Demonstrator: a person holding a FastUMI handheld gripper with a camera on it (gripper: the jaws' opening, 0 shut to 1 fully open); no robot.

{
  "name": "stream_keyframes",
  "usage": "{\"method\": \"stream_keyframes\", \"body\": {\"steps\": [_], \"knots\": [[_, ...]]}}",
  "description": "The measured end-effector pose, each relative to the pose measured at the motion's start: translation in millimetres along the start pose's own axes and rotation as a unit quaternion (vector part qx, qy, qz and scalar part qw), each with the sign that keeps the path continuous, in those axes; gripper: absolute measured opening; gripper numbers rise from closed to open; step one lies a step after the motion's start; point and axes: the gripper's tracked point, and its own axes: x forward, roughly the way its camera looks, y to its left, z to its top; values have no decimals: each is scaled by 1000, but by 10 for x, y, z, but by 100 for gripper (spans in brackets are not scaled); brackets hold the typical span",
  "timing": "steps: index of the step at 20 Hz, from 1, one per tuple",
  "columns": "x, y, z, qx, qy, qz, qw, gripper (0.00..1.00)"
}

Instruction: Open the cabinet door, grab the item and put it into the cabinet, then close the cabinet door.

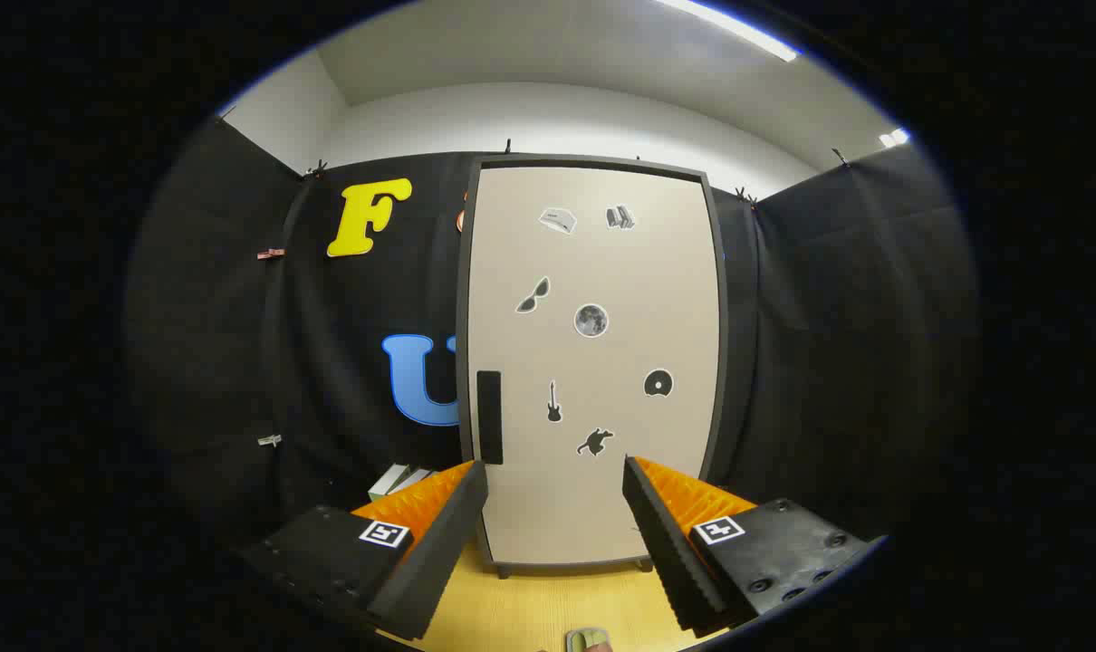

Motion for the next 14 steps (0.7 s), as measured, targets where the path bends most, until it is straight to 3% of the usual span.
{"method": "stream_keyframes", "body": {"steps": [14], "knots": [[83, -33, -35, -6, 1, -4, 1000, 98]]}}
